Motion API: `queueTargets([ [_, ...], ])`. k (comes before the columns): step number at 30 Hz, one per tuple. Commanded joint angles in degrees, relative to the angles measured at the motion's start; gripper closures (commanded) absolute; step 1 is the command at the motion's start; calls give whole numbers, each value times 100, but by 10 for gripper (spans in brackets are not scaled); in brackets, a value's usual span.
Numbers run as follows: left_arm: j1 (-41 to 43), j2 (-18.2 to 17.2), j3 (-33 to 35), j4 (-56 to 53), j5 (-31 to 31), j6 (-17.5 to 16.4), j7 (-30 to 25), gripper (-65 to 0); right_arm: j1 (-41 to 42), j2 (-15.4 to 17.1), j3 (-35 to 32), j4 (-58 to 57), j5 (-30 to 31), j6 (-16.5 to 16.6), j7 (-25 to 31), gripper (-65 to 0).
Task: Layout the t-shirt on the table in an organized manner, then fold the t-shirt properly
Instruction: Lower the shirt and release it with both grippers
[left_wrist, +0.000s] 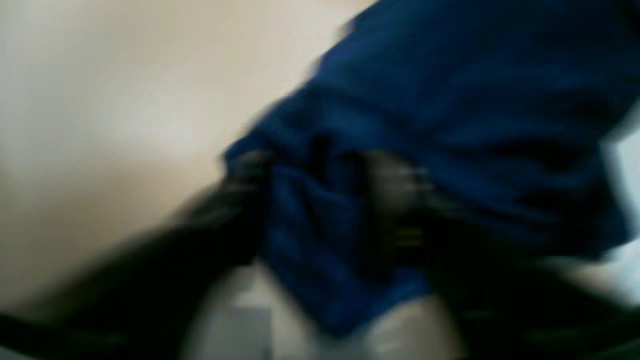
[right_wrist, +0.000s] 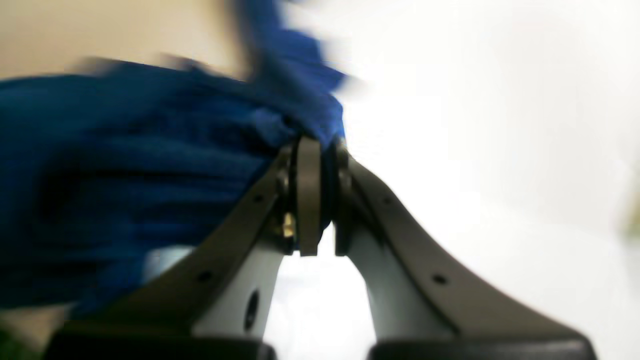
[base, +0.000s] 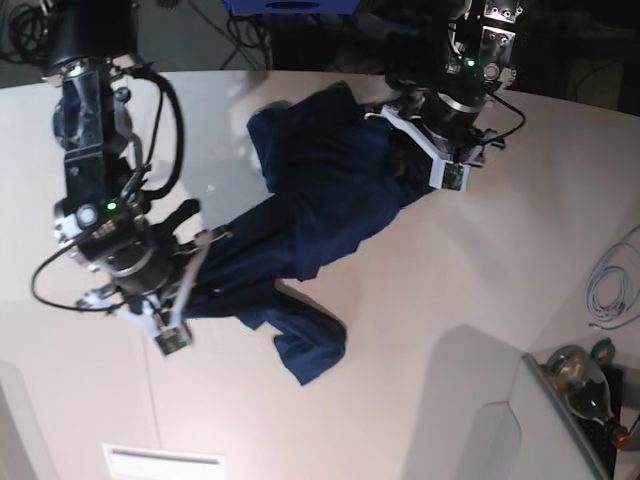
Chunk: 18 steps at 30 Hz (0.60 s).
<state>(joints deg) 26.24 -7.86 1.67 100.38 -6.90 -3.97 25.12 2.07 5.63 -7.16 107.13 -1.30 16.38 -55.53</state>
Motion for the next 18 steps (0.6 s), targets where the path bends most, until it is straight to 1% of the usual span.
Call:
queueTargets([
  [1, -26, 8, 22, 103, -9, -30, -134, -448, 176, 22, 43, 8, 20, -51, 221, -2],
  [2, -26, 8, 13, 103, -9, -30, -134, -522, 229, 92, 122, -124, 20, -51, 300, -2],
  [3, -61, 8, 13, 103, -1, -30, -134, -583, 334, 171, 193, -291, 20, -51, 388, -2],
  [4, -96, -1, 13, 103, -1, -30, -134, -629, 431, 206, 254, -485, 20, -51, 458, -2],
  [5, -114, -1, 13, 68, -1, -30, -134, -650, 554, 233, 325, -731, 20, -51, 555, -2],
  [7, -114, -10, -5, 33, -1, -30, -134, -650, 756, 233, 527, -1188, -6, -51, 775, -2],
  [8, -88, -10, -128, 24, -27, -30, -134, -650, 879, 233, 650, -1416, -6, -51, 898, -2],
  [13, 202, -1, -892, 24, -44, -56, -134, -650, 1495, 233, 1169, -2401, -15, -51, 1337, -5],
  [16, 369, -10, -1358, 24, -36, -74, -134, -650, 1881, 233, 1555, -3122, -24, -130, 1838, -12],
  [17, 422, -45, -1481, 24, -27, -74, -134, -650, 2040, 233, 1634, -3491, -24, -254, 1970, -36],
  [18, 466, -115, -1552, 24, -36, -74, -134, -650, 2189, 233, 1634, -3852, -24, -412, 2023, -92],
])
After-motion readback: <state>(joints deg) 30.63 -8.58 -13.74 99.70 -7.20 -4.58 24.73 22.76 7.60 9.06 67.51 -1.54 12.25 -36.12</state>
